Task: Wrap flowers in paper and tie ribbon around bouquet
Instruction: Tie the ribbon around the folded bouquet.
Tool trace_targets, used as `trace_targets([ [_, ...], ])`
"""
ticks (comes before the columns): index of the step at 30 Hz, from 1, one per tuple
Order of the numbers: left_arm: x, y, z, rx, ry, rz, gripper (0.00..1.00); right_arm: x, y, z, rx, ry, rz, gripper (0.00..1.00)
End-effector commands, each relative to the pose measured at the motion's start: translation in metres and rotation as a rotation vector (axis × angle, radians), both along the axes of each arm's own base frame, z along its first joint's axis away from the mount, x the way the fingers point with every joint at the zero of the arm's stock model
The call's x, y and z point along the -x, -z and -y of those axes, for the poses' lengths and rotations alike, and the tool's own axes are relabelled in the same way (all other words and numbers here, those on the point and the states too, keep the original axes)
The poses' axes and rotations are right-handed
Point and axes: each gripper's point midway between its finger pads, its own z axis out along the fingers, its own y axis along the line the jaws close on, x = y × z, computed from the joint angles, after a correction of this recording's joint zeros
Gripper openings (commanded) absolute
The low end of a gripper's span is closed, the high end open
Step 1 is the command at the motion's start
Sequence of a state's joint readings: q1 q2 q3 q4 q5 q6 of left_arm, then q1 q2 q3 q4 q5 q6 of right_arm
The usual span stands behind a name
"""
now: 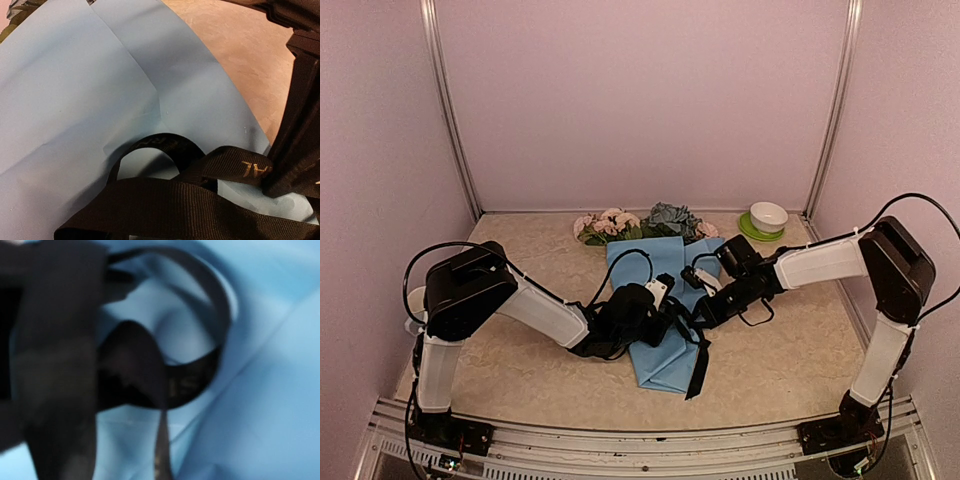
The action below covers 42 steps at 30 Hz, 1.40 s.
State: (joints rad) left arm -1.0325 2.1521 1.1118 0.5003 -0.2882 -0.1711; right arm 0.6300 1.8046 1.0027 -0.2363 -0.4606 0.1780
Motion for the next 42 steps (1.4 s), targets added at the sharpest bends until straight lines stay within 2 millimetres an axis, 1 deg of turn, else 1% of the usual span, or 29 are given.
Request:
trace_targets([
  [1,0.0,0.019,-0.007,-0.042,0.004,-0.026,0.46,-0.007,-0.013,-0.004,-0.003,0.008,0.044,0.0],
  [3,0.0,0.018,-0.007,-0.044,0.003,-0.024,0.46,-0.015,-0.02,0.001,0.021,0.04,0.072,0.0],
  [7,0.001,0.021,-0.009,-0.048,0.001,-0.028,0.46,-0.039,-0.034,0.013,0.099,0.128,0.16,0.0],
  [9,0.001,0.022,-0.01,-0.051,0.0,-0.029,0.46,-0.044,-0.043,0.014,0.106,0.136,0.181,0.0],
  [12,0.001,0.021,-0.01,-0.047,-0.002,-0.027,0.46,-0.047,-0.052,0.012,0.1,0.133,0.195,0.0],
  [15,0.002,0.021,-0.01,-0.047,0.0,-0.028,0.46,-0.049,-0.053,0.014,0.111,0.137,0.202,0.0],
  [18,0.002,0.019,-0.009,-0.046,0.004,-0.026,0.46,-0.057,-0.059,0.021,0.144,0.174,0.234,0.0],
  [20,0.002,0.019,-0.009,-0.046,0.007,-0.025,0.46,-0.068,-0.067,0.033,0.17,0.232,0.265,0.0],
  [23,0.003,0.019,-0.009,-0.048,0.008,-0.025,0.46,-0.086,-0.083,0.061,0.185,0.354,0.304,0.0],
  [25,0.003,0.019,-0.01,-0.05,0.009,-0.026,0.46,-0.093,-0.093,0.075,0.181,0.402,0.325,0.0],
  [26,0.004,0.02,-0.01,-0.05,0.01,-0.026,0.46,-0.093,-0.097,0.077,0.172,0.403,0.329,0.0],
  [28,0.004,0.019,-0.01,-0.048,0.013,-0.026,0.46,-0.089,-0.1,0.074,0.149,0.376,0.317,0.0],
  [30,0.005,0.02,-0.01,-0.051,0.015,-0.027,0.46,-0.083,-0.098,0.072,0.141,0.356,0.287,0.0],
  [31,0.005,0.021,-0.011,-0.053,0.014,-0.027,0.46,-0.082,-0.097,0.073,0.15,0.36,0.279,0.0],
  [34,0.006,0.02,-0.012,-0.052,0.017,-0.026,0.46,-0.083,-0.095,0.086,0.205,0.398,0.291,0.0],
  [35,0.006,0.017,-0.012,-0.047,0.018,-0.024,0.46,-0.083,-0.091,0.089,0.223,0.4,0.288,0.0],
  [37,0.006,0.011,-0.01,-0.04,0.023,-0.018,0.46,-0.077,-0.074,0.089,0.243,0.387,0.245,0.0],
  [40,0.007,-0.002,-0.005,-0.046,0.048,-0.005,0.52,-0.066,-0.047,0.078,0.217,0.336,0.162,0.0],
  [42,0.01,-0.01,0.0,-0.074,0.077,0.006,0.56,-0.064,-0.035,0.078,0.228,0.334,0.143,0.0],
])
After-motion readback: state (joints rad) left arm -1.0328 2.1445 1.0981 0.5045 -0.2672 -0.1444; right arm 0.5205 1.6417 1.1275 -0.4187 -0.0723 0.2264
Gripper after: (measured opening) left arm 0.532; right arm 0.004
